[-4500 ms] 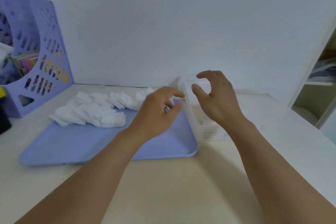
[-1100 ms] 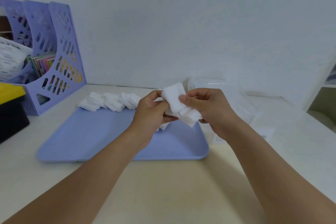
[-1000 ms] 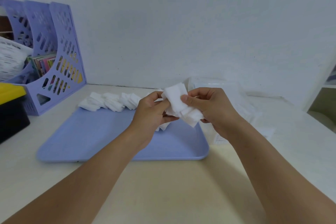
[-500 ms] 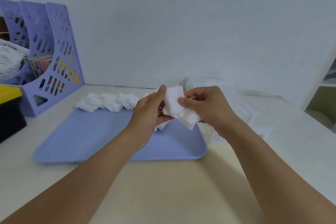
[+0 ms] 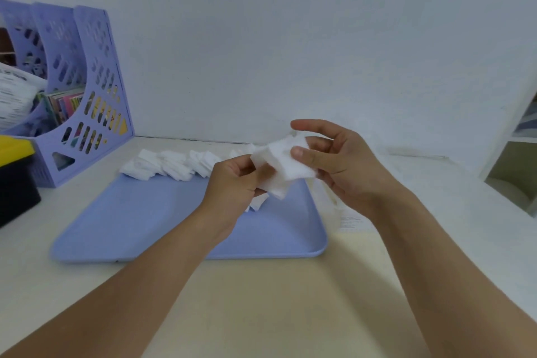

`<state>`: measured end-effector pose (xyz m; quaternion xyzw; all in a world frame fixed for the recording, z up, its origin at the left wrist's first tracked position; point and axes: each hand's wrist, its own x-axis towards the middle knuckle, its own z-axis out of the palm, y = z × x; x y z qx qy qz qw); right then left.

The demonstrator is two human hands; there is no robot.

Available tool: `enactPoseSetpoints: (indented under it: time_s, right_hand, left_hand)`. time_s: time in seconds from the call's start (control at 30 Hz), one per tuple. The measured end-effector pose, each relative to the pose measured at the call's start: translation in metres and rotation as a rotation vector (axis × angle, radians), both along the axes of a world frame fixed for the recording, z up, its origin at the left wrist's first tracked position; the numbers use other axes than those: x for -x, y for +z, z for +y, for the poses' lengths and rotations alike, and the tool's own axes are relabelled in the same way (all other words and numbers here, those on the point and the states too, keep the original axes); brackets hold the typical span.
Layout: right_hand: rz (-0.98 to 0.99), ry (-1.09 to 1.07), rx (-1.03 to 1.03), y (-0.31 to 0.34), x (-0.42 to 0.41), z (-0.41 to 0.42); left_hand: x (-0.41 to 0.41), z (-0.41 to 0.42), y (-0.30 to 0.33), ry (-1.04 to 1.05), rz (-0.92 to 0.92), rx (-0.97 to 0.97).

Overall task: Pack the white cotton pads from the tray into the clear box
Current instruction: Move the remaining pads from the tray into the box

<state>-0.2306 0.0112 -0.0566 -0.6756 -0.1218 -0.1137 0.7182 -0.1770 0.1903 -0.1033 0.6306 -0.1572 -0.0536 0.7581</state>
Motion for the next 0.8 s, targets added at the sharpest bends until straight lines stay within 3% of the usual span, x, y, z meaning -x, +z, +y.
enactPoseSetpoints:
  time_s: [0.07,0.2,0.4,0.57,0.7,0.8]
  right_hand:
    - [-0.067,-0.032,0.017,-0.002,-0.001,0.005]
    - [-0.139,0.103,-0.170,0.007,0.004,0.000]
    - [0.009,-0.083,0.319,-0.010,-0.007,0.004]
    - [0.084,-0.076,0.362,-0.009,-0.007,-0.001]
    - [0.145,-0.119,0.312,-0.013,-0.010,-0.001]
    - [0.136,-0.147,0.335,-0.015,-0.012,-0.001]
  left_hand:
    - [0.000,-0.001,-0.001,-0.014,-0.002,-0.013]
    - [-0.001,-0.001,-0.001,-0.022,0.047,0.002]
    - [0.003,-0.005,0.001,-0.069,0.033,-0.042]
    - [0.006,-0.004,0.003,-0.069,-0.009,-0.102]
    - [0.008,-0.007,0.005,-0.104,0.058,0.000]
    - [0.012,-0.007,0.005,-0.113,-0.017,-0.042]
